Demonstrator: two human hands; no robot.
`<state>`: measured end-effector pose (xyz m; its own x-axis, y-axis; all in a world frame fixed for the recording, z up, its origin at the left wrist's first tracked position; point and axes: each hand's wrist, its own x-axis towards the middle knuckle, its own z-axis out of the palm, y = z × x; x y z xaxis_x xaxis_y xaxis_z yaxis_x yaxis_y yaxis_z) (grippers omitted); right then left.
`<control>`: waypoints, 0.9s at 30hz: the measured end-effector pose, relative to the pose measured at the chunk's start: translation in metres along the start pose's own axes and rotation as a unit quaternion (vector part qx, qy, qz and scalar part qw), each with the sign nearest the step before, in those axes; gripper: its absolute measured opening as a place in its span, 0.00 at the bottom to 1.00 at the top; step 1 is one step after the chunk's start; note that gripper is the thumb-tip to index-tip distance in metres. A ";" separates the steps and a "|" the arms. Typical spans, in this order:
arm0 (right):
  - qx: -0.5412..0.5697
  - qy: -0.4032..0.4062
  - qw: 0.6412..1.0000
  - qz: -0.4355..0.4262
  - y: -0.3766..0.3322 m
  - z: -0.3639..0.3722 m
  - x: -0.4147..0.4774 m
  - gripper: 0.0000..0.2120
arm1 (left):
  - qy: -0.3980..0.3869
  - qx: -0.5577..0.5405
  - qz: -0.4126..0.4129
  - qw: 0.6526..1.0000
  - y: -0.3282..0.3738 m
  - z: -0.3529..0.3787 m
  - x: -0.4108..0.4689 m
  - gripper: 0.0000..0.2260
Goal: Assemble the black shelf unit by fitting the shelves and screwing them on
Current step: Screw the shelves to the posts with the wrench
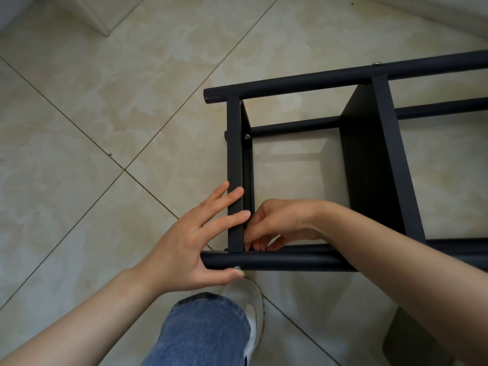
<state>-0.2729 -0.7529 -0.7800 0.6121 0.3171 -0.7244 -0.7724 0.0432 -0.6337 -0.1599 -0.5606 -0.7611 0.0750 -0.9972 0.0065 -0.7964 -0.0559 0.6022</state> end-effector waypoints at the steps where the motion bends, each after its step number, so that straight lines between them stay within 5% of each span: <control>1: -0.003 0.004 1.000 0.002 0.000 0.001 0.001 0.07 | 0.001 0.000 0.000 1.000 0.000 0.000 0.000 0.34; 27: -0.003 -0.001 1.000 -0.002 0.000 0.002 0.005 0.09 | 0.005 0.001 0.012 1.000 -0.003 0.003 -0.001 0.34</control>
<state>-0.2706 -0.7493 -0.7829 0.6146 0.3185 -0.7217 -0.7691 0.0382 -0.6380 -0.1592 -0.5600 -0.7652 0.0621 -0.9977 0.0284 -0.7996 -0.0327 0.5996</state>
